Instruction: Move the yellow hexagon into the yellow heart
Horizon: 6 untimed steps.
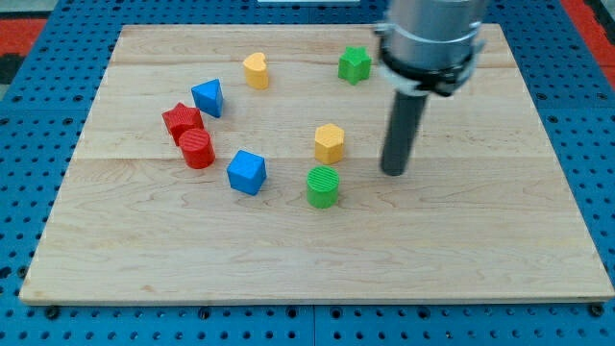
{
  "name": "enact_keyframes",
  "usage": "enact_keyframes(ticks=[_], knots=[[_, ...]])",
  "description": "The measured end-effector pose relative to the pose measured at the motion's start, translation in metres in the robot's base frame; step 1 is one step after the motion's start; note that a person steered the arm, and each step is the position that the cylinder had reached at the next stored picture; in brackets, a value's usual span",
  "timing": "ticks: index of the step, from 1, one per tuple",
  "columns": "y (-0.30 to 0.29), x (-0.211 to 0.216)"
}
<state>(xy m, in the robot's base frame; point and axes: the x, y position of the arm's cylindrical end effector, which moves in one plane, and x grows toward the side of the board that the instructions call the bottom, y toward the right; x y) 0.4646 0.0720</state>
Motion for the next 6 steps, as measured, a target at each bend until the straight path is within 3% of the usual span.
enact_keyframes(ticks=[2,3,4,5,6], knots=[[-0.089,-0.070],[-0.056,-0.062],[-0.102,-0.060],[-0.119,-0.077],[-0.125,-0.134]])
